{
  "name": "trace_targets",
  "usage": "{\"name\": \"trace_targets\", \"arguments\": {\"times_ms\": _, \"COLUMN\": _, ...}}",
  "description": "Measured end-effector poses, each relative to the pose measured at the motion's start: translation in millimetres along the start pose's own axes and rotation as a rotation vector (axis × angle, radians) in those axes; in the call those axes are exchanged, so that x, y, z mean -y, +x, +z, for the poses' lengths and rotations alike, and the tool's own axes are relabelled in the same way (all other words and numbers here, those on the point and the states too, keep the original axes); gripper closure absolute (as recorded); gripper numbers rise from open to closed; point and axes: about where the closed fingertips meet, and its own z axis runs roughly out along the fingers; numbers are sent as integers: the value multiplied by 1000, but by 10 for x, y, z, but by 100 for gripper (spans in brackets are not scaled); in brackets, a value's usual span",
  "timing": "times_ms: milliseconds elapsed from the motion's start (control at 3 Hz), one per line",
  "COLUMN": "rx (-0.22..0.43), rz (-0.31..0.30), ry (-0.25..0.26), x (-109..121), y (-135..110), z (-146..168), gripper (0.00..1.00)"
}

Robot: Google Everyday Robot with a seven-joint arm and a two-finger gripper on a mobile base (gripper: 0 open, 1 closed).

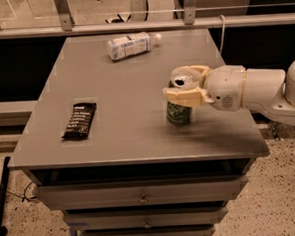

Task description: Move green can near rxbar chocolate

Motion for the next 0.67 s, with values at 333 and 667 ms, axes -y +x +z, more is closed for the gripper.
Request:
{"name": "trace_targets", "arguments": {"times_ms": 333, "rx": 9, "rz": -37, "ry": -42, "x": 106, "y": -118, "z": 282, "gripper": 100}}
{"name": "trace_targets", "arguments": {"times_ms": 667, "rx": 35, "rz": -96, "ry": -116, "x": 356, "y": -353, "z": 798, "gripper": 100}}
